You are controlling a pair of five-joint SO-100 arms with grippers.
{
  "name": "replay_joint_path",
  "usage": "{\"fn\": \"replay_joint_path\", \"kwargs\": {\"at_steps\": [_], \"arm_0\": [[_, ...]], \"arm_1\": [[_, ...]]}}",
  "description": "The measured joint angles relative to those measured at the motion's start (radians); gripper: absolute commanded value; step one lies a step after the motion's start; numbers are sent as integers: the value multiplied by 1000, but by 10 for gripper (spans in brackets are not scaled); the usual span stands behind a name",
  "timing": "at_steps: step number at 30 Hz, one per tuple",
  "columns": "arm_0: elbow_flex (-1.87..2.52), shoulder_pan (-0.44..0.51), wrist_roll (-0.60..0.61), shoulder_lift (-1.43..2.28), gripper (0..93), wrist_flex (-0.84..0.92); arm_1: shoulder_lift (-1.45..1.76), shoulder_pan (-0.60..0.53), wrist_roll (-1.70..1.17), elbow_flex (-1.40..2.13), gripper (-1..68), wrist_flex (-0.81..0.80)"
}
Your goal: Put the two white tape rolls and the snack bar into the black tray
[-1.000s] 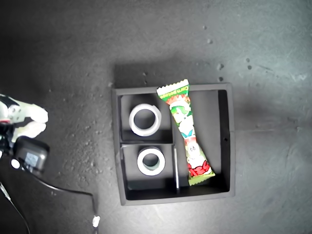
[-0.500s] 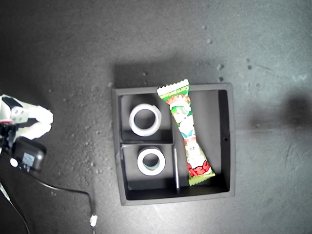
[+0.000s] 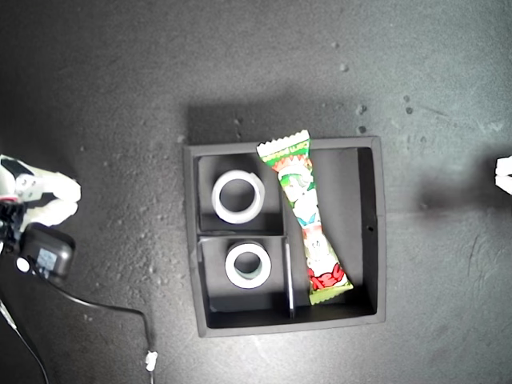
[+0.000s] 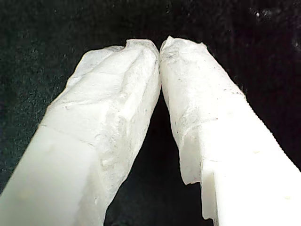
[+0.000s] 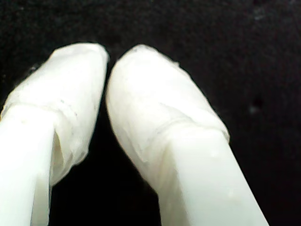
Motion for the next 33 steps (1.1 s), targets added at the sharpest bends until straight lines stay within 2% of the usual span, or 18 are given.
{"fn": "replay_joint_path", "kwargs": {"at_steps": [9, 10, 14, 18, 21, 23, 33], "arm_0": [[26, 6, 9, 0, 2, -40], [26, 6, 2, 0, 2, -35], [26, 5, -61, 0, 2, 17], [26, 2, -54, 0, 2, 18], [26, -20, 72, 0, 2, 18], [26, -28, 110, 0, 2, 18], [26, -28, 132, 0, 2, 18]], "arm_1": [[9, -77, 0, 6, 24, 14], [9, -87, 0, 6, -1, 20], [9, -143, 5, 6, 0, 86], [11, -135, 0, 6, 0, 135], [11, -60, 0, 6, 1, 164], [11, -35, 8, 6, 1, 172], [15, -28, 2, 6, 1, 172]]}}
